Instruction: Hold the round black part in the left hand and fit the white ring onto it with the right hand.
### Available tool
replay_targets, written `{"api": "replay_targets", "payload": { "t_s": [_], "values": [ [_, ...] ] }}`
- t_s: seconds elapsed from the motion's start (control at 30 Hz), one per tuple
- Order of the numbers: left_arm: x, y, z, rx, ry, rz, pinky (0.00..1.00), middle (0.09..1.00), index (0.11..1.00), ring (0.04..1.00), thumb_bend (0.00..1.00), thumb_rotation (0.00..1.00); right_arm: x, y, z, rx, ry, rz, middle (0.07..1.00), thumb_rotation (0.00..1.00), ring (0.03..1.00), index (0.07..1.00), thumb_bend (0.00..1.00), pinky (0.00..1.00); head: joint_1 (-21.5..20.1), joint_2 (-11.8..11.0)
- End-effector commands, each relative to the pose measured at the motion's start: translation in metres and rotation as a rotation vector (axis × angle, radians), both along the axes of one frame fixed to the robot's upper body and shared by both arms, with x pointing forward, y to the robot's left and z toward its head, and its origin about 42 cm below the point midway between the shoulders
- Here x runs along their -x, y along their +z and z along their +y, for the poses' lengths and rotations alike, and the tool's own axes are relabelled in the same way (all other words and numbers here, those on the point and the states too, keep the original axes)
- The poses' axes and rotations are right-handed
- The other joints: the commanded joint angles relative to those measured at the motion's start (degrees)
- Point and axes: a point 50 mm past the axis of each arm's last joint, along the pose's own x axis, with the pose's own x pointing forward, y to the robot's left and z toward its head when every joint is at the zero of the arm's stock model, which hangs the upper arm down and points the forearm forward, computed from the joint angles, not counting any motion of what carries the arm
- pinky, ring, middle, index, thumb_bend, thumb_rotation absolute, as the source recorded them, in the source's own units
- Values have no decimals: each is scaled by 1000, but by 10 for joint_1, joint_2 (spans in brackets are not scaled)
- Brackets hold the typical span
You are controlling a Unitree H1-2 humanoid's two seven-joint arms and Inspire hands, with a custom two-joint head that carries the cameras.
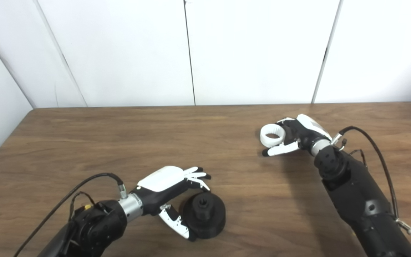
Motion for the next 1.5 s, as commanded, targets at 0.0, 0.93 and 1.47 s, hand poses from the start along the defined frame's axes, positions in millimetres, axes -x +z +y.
{"api": "replay_targets", "payload": {
  "t_s": [0.0,0.93,1.47],
  "values": [
    [0,9,0,-4,-15,-32,886,944,674,1000,831,282,-14,35,0,11,13,-102,940,378,1000,796,893,999,1,1],
    [1,7,-1,-10,-17,-25,900,948,679,1000,837,284,-15,31,-1,-27,-11,-155,905,328,978,682,801,928,3,-1],
    [2,9,-2,-7,-20,-28,886,951,680,1000,852,294,-14,28,-2,-26,-4,-169,893,276,971,636,750,905,6,0]
  ]
}}
